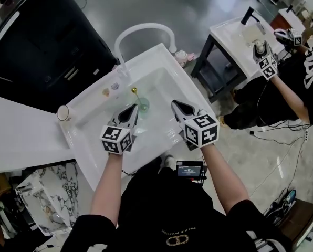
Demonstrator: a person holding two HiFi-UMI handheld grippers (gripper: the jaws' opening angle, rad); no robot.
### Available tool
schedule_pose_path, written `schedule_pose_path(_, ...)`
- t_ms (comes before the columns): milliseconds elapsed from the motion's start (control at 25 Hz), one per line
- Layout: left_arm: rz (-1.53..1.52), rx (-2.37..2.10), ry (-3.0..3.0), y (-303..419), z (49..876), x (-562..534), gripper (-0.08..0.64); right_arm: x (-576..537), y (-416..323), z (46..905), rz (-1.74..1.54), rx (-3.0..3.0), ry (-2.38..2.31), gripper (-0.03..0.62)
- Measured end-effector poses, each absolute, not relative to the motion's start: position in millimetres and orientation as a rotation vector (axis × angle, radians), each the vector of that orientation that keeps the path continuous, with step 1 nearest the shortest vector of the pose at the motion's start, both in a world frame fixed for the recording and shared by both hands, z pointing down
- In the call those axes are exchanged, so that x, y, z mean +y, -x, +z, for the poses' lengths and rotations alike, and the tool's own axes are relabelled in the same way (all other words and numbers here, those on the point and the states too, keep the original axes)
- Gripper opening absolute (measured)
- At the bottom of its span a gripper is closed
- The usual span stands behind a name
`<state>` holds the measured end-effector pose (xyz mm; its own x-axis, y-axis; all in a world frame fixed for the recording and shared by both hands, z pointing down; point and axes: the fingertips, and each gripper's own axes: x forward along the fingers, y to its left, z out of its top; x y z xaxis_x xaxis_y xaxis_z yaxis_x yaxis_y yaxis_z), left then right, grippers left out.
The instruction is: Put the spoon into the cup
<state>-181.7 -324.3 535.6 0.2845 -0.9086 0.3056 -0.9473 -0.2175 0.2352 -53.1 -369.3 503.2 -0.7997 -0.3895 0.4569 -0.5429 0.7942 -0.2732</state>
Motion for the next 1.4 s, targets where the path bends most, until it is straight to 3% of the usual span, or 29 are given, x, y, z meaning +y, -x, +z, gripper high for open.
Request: schedule_pose_path(1400, 0.201, -1.677, -2.348, 134, 496, -170, 0.008, -211, 10, 479, 0.465, -2.628, -0.793, 0.066)
